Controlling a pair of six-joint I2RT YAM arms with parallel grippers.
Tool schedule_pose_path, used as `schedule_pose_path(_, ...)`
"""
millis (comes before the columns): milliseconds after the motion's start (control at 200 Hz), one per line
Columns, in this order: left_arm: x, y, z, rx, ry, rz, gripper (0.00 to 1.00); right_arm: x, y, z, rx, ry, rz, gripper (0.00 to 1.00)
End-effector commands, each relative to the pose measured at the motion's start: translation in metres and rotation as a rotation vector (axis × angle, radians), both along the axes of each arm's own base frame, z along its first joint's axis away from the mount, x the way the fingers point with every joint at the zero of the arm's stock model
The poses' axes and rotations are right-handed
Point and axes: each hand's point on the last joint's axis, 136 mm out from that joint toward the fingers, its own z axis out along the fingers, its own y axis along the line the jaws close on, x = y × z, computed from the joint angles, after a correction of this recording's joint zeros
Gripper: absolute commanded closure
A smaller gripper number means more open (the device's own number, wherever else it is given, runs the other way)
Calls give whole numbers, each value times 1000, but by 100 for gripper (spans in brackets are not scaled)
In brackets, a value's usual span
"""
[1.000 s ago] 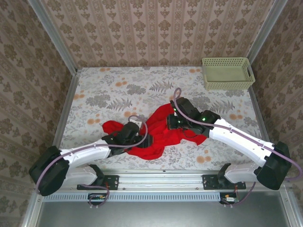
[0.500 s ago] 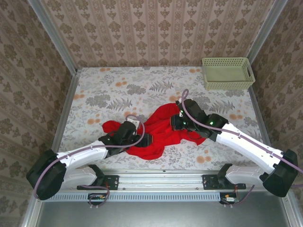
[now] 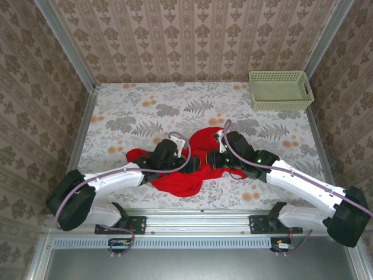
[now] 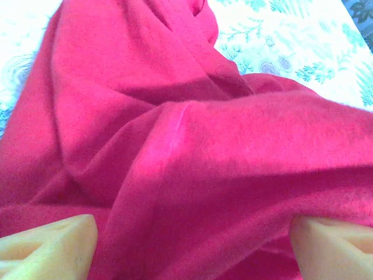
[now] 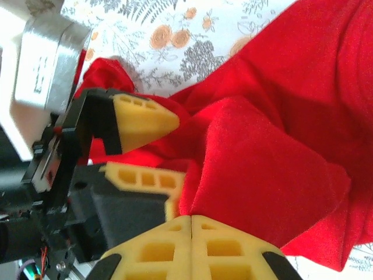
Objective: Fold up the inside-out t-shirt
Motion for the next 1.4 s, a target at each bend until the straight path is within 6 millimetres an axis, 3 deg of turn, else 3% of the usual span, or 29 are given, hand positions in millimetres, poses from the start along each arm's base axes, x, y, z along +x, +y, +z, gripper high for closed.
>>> schedule_pose_path(0,7,-20,13,-36,-35,-62,29,-2,10,18,84,-44,45,100)
schedule_pose_path(105,11,-26,13,-40,-28,-68,50,1,2,10,44,-43,19,100)
schedule_pose_path(280,12,-28,19,-90,-11,-53,85,14,-38,-20,-35,-23,-113,100)
schedule_pose_path(360,12,-31,20,-110,7,-59,94,17,-58,-35,-89,-11,-180,100)
schedule_pose_path(425,10,-38,22,-135,22,-76,98,16,-74,-47,-160,-1,-224,84)
schedule_pose_path(530,9,-44,21,-150,44,-83,100,11,-89,-50,-247,0,-248,67)
schedule_pose_path(650,9,-47,20,-166,58,-85,100,-2,-90,-25,-363,-104,-192,55)
schedule_pose_path(735,8,-47,18,-164,68,-82,100,-15,-67,-3,-380,-183,-80,58)
schedule_pose_path(820,8,-47,16,-161,72,-83,100,-27,-39,3,-359,-223,17,60)
schedule_pose_path(920,8,-47,17,-165,74,-80,100,-31,-11,-11,-315,-188,88,60)
schedule_pose_path(1010,8,-47,18,-170,72,-74,100,-25,-2,-27,-321,-171,83,59)
schedule_pose_path(1255,6,-48,18,-183,82,-82,100,5,-15,-59,-415,-152,-11,54)
schedule_pose_path(1395,5,-48,19,-188,84,-81,100,8,-21,-83,-458,-99,-5,50)
